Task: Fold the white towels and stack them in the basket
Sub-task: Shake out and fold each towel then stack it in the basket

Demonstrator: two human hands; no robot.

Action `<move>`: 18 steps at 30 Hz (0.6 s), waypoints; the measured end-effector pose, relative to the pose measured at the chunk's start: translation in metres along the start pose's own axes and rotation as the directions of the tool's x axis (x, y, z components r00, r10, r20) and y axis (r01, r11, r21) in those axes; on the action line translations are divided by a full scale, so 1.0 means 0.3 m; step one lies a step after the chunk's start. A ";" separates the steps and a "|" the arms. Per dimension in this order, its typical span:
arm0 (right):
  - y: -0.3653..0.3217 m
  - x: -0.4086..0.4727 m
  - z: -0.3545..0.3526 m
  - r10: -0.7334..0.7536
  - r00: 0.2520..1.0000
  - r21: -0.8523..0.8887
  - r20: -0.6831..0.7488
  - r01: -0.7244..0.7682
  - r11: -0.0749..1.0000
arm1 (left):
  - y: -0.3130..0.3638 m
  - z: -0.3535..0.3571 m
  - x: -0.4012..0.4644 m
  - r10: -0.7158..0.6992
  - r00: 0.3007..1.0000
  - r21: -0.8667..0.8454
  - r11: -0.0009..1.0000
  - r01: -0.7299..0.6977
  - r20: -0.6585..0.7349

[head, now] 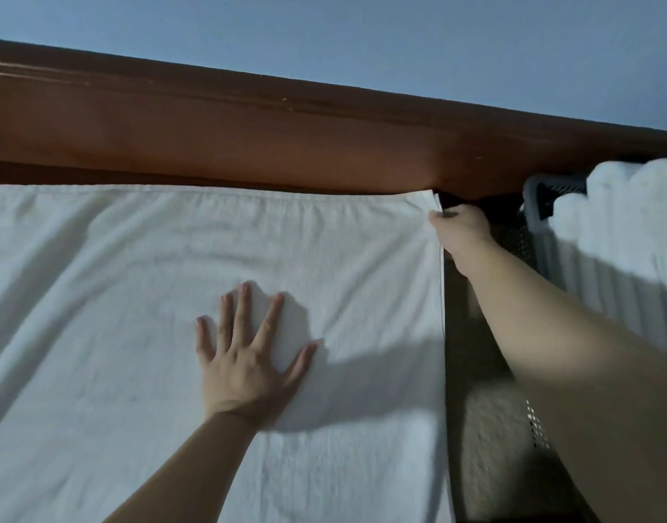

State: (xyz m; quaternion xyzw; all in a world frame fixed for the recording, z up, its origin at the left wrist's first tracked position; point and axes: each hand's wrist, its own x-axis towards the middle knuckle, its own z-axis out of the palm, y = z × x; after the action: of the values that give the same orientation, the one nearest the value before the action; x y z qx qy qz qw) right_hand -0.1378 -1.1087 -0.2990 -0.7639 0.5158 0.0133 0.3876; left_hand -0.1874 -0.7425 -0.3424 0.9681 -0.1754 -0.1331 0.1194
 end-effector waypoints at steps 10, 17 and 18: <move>0.426 -0.536 -0.059 0.181 0.934 0.185 0.307 -0.246 0.951 | 0.021 -0.032 -0.006 -0.002 1.000 -0.020 1.000 0.003 0.011; 0.573 -0.737 -0.085 0.088 0.941 0.296 0.326 -0.190 0.936 | 0.010 -0.041 0.002 -0.005 0.995 0.005 1.000 0.004 0.095; 0.579 -0.758 -0.093 0.080 0.927 0.297 0.367 -0.198 0.934 | 0.002 -0.043 0.005 0.008 0.993 0.003 1.000 -0.008 0.120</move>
State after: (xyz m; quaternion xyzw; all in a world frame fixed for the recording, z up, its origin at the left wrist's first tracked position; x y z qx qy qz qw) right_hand -0.3935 -0.9781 -0.2844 -0.6350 0.4872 0.0902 0.5927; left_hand -0.1823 -0.7413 -0.3305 0.9579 -0.1862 -0.1902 0.1076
